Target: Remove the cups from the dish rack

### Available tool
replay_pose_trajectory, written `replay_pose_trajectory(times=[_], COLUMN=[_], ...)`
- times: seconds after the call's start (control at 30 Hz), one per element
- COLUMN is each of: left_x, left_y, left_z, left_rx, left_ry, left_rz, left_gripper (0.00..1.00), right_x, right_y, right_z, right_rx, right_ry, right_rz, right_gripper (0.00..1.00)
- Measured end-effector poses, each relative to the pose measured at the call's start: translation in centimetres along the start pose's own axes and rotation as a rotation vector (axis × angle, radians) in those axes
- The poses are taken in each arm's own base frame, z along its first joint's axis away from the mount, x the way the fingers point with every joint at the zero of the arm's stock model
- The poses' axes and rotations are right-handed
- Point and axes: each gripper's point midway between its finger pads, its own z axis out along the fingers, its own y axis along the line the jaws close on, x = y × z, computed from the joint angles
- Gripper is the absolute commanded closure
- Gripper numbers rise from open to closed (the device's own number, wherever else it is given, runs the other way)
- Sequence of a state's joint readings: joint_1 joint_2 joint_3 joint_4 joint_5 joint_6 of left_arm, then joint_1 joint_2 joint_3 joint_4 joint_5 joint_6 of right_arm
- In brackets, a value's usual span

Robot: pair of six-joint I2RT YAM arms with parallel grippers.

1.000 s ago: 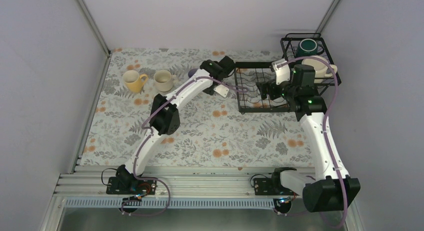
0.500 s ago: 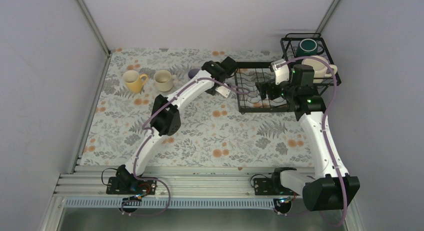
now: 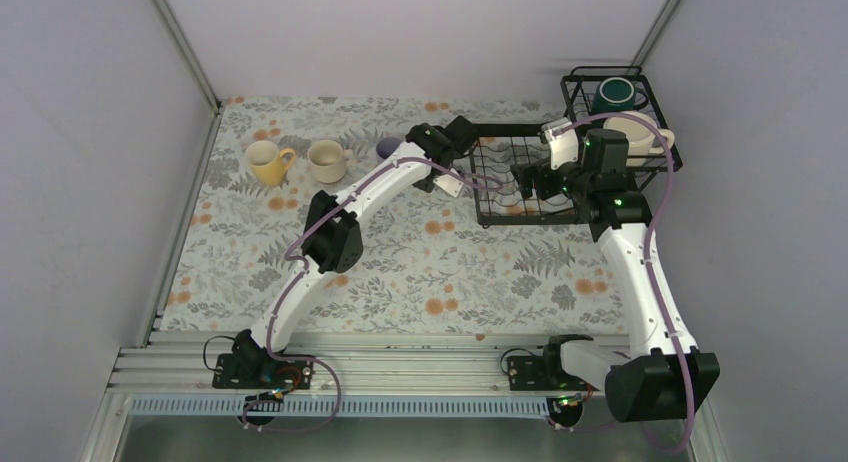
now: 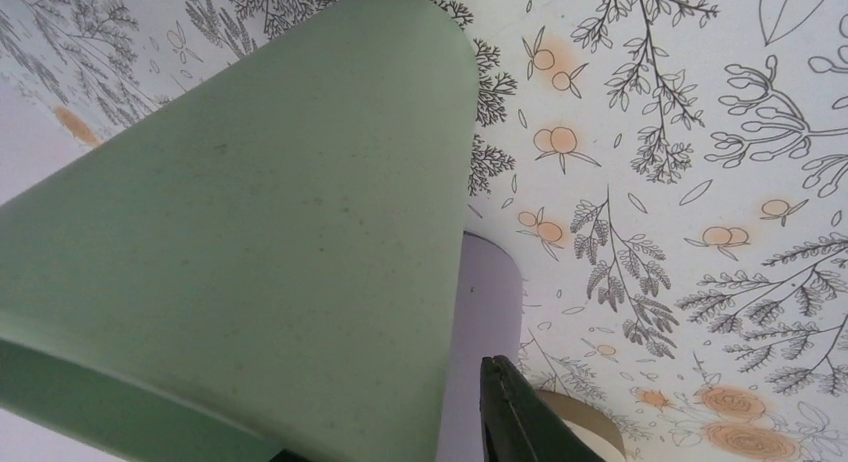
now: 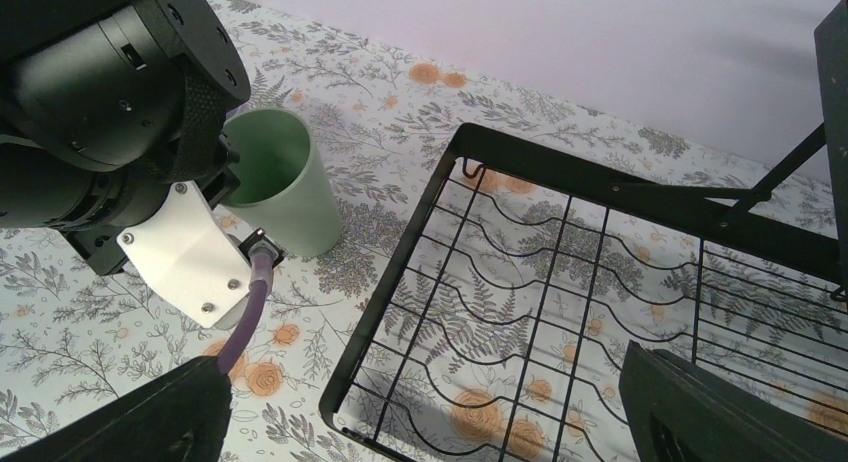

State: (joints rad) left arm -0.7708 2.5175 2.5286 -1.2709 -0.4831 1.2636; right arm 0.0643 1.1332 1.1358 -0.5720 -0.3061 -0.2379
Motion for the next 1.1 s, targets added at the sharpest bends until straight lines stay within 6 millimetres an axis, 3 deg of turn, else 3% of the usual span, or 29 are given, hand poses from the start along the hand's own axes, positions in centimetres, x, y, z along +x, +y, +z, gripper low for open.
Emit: replay_pose_trajectory(times=[0.13,0.23,0.4,0.53,0.7,0.93,1.1], left_x=[0.2,0.3,0.4,1.0,2.7,6.4,9.0], left_y=[0.5,2.1,4.5,5.3,5.4,3.3,2.5], left_z=[-0.1,-0.3,-0.8,-2.5,-7.1,-15.8,-19.9], left_rx=[-0.020,-0.083,-0.179,-0.212,-0.243,-0.256,-0.308], left_ry=[0.011,0.016,0.017,0.003,-0.026,-0.136,-0.233], left_rz=[-0.007,-0.027,-0.064,-0.115,-0.217,-0.394,-0.551], left_gripper=[0.52,0.39,0.33,0.31,0.28,0.25,0.22], right_x=[0.1,0.2,0.2,0.3,-0.8,-6.2,-8.8], right_y=[0.0,0.0,0.0,-0.1,-0.8,-2.5,-5.4], right_z=[0.0,0.1,0.1,0.0,-0.8,-4.4,-6.4], right_rx=[-0.001,-0.001,0.001,0.008,0.052,0.166,0.330], right_ry=[0.002,0.004,0.004,0.009,0.003,-0.096,-0.118], right_rz=[0.001,0.001,0.001,0.001,-0.009,-0.056,-0.054], right_gripper=[0.00,0.00,0.00,0.00,0.00,0.00,0.00])
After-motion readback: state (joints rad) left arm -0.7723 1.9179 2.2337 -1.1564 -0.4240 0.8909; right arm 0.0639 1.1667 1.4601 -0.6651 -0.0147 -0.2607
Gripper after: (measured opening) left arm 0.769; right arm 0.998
